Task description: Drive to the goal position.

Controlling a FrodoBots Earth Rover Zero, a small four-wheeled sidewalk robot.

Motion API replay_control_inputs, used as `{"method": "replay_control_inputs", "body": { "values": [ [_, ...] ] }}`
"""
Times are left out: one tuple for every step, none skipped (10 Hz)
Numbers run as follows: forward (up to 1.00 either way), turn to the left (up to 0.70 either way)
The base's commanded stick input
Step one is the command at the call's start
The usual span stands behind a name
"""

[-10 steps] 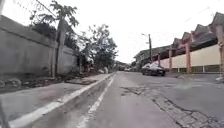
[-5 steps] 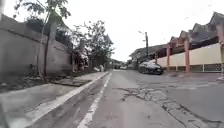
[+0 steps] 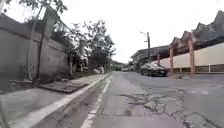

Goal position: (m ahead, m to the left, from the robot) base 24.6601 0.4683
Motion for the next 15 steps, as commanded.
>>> {"method": "replay_control_inputs", "body": {
  "values": [
    [1.00,0.00],
    [1.00,-0.08],
    [1.00,-0.33],
    [1.00,-0.40],
    [1.00,-0.40],
    [1.00,-0.40],
    [1.00,0.00],
    [1.00,0.00],
    [1.00,0.00],
    [1.00,0.00],
    [1.00,0.00],
    [1.00,0.00],
    [1.00,0.00],
    [1.00,0.00],
    [1.00,0.00]
  ]
}}
